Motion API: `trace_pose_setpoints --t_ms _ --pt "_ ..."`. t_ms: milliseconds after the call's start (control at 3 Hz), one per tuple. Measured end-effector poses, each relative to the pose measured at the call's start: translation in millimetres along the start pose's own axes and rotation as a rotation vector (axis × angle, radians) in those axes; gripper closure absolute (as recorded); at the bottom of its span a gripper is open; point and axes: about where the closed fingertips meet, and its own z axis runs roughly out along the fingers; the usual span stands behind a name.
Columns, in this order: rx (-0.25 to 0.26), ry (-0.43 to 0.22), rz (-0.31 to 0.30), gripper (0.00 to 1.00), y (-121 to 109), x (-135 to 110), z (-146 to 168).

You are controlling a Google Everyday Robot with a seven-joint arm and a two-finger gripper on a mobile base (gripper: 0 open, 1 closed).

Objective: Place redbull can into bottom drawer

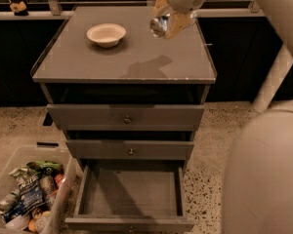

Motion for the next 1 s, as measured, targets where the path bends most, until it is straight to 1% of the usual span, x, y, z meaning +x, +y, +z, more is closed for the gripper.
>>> trace_pose_setpoints --t_ms 333,667,1000 --pt "0.080 0.020 -0.025 1.00 -10.3 -22.1 -19.9" --pt "0.080 0.018 -0.026 1.00 -10.3 -22.4 -19.7" --pt "0.044 0.006 0.004 1.00 1.1 -11.9 -27.2"
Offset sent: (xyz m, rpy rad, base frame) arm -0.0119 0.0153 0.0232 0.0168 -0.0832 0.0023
